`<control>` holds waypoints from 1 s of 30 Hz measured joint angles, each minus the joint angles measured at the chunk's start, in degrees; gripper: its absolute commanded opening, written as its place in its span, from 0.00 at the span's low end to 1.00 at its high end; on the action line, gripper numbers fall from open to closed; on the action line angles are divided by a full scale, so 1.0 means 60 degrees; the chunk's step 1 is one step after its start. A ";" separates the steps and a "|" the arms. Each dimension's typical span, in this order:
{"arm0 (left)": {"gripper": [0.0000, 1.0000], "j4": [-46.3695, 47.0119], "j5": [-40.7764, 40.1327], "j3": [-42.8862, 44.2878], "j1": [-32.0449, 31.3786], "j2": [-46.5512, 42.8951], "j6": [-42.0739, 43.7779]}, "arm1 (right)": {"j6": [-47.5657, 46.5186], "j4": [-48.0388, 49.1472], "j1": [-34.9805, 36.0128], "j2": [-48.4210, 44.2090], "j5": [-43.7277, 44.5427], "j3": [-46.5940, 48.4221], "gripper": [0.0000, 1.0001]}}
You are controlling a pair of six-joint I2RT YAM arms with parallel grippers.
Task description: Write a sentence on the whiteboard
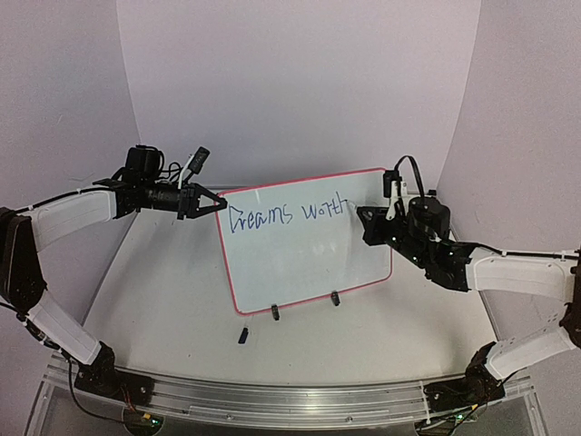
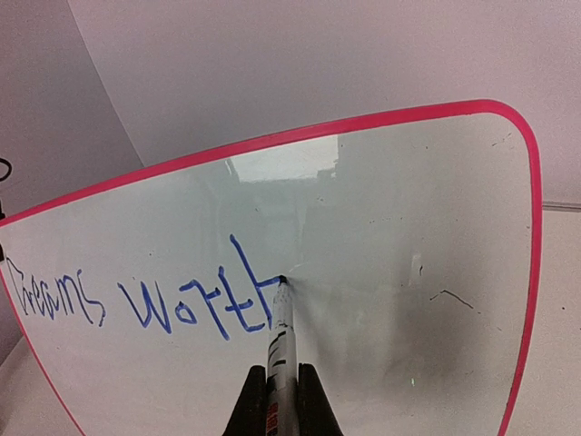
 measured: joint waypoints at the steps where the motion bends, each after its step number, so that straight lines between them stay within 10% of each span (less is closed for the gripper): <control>1: 0.00 0.0000 0.0000 0.0000 0.0000 0.0000 -0.0004 | 0.0000 -0.0011 0.0000 -0.0015 0.0040 0.0000 0.00; 30: 0.00 0.0000 0.0000 0.0000 -0.0007 -0.0004 0.0007 | 0.0510 -0.0517 0.0000 -0.0470 0.0055 -0.0674 0.00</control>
